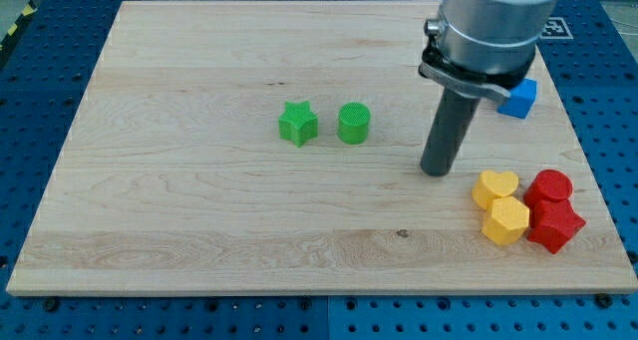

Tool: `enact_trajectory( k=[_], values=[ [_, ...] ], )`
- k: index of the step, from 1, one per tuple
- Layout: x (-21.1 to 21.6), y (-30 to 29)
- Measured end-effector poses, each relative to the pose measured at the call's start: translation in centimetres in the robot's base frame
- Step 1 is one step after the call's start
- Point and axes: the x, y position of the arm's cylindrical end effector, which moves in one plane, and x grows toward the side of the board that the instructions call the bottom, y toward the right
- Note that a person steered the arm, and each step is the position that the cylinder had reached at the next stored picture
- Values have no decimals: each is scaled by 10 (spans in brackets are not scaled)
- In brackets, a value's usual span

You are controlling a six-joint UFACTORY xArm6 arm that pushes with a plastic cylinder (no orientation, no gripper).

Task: Slightly push the green circle close to the green star

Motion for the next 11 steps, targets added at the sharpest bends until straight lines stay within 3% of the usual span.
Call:
enact_trajectory(
  k=[2,6,11],
  values=[
    [-38,-13],
    [-54,-72],
    [-55,-52]
  ],
)
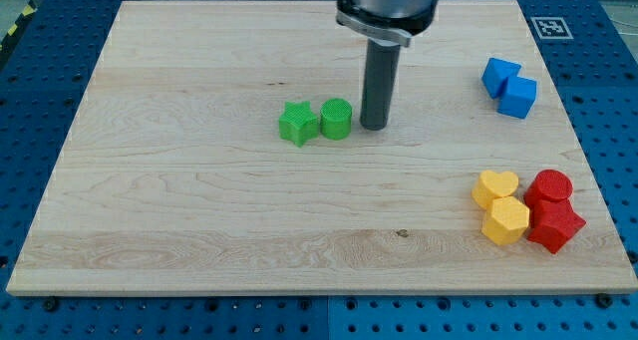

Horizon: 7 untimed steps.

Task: Slightly push the green circle close to the green star

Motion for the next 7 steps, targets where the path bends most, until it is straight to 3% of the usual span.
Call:
enact_trajectory(
  k=[5,7],
  values=[
    [15,116],
    [16,204]
  ],
)
